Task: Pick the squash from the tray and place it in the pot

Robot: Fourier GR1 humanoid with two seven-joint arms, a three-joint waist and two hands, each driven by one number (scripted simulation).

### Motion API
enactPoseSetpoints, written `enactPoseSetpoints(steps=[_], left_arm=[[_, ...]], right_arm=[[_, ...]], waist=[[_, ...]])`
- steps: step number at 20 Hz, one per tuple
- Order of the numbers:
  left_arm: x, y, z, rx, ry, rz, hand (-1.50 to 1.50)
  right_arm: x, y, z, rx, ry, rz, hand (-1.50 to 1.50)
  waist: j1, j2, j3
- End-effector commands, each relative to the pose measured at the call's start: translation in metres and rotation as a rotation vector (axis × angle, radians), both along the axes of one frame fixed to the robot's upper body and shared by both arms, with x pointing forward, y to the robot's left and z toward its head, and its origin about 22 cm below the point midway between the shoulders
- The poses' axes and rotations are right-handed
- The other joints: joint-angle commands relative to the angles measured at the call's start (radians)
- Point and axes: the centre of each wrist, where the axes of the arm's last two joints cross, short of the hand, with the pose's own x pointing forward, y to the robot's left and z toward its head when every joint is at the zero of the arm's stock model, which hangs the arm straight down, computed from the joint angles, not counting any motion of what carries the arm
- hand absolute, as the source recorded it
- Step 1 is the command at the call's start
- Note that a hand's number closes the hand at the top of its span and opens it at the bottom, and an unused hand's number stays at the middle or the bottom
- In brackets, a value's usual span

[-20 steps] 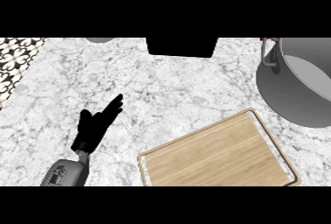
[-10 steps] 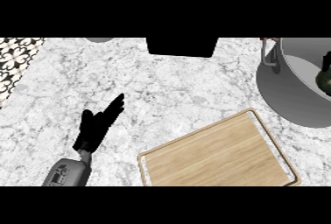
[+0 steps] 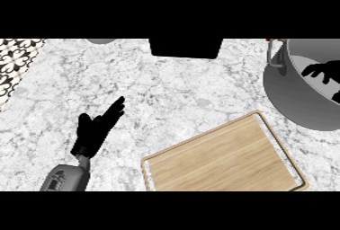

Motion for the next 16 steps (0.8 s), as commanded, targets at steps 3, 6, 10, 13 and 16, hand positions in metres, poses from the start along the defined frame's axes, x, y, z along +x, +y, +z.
enactPoseSetpoints(steps=[3,6,10,13,16], left_arm=[[0.0,0.001,-0.004,-0.007,-0.001,0.031,0.0],[-0.005,0.009,-0.008,0.016,0.001,0.02,0.0],[-0.009,0.01,-0.005,-0.006,0.003,0.031,0.0],[-0.007,0.021,-0.005,0.017,-0.009,0.023,0.0],[-0.005,0.01,-0.008,-0.003,-0.017,0.024,0.0]], right_arm=[[0.014,0.032,-0.011,0.401,-0.128,0.035,-1.5],[0.021,0.04,-0.006,0.667,-0.228,0.02,-1.5],[0.018,0.014,0.022,0.916,-0.344,-0.1,-1.5],[0.013,0.001,0.028,1.014,-0.441,-0.217,-1.5],[-0.003,-0.034,0.052,1.073,-0.538,-0.28,-1.5]], waist=[[-0.024,-0.004,0.002],[-0.027,-0.004,0.002],[-0.021,-0.003,0.002],[-0.025,-0.002,0.001],[-0.02,0.008,0.002]])
